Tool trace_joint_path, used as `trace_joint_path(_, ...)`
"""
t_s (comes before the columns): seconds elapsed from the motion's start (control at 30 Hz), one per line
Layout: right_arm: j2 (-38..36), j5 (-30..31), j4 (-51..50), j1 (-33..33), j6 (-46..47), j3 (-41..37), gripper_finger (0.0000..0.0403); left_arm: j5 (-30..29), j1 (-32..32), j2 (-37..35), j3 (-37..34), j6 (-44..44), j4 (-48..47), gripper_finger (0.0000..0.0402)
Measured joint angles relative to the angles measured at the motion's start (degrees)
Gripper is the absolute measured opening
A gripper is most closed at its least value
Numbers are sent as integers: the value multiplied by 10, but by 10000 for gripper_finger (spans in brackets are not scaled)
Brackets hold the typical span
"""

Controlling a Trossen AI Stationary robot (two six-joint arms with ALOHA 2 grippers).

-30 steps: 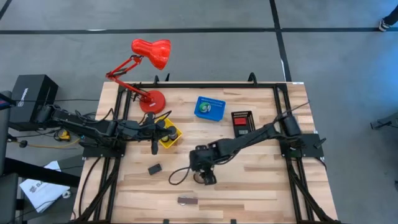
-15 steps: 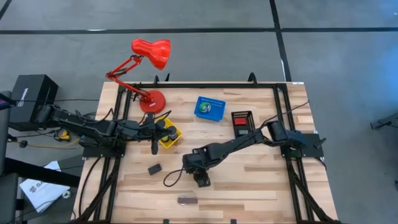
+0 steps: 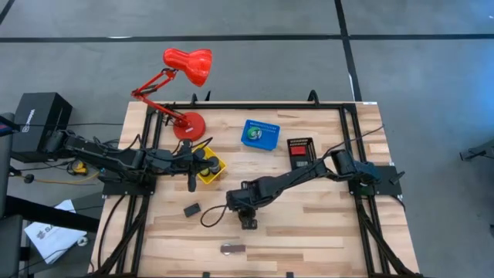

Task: Pick & Place Office items
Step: Put the black wrist watch into the blue bin

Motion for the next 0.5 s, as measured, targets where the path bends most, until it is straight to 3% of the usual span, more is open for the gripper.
trace_joint_path(0.17, -7, 18, -37, -7, 9, 0, 12, 0, 0, 0, 0, 0, 0, 1)
trace_joint_path(0.33, -39, 35, -86, -15, 10, -4, 20, 0, 0, 0, -2, 0, 1, 1)
trace_joint_path(0.5, -86, 107, -138, -27, 15, -2, 7, 0, 0, 0, -3, 0, -4, 1)
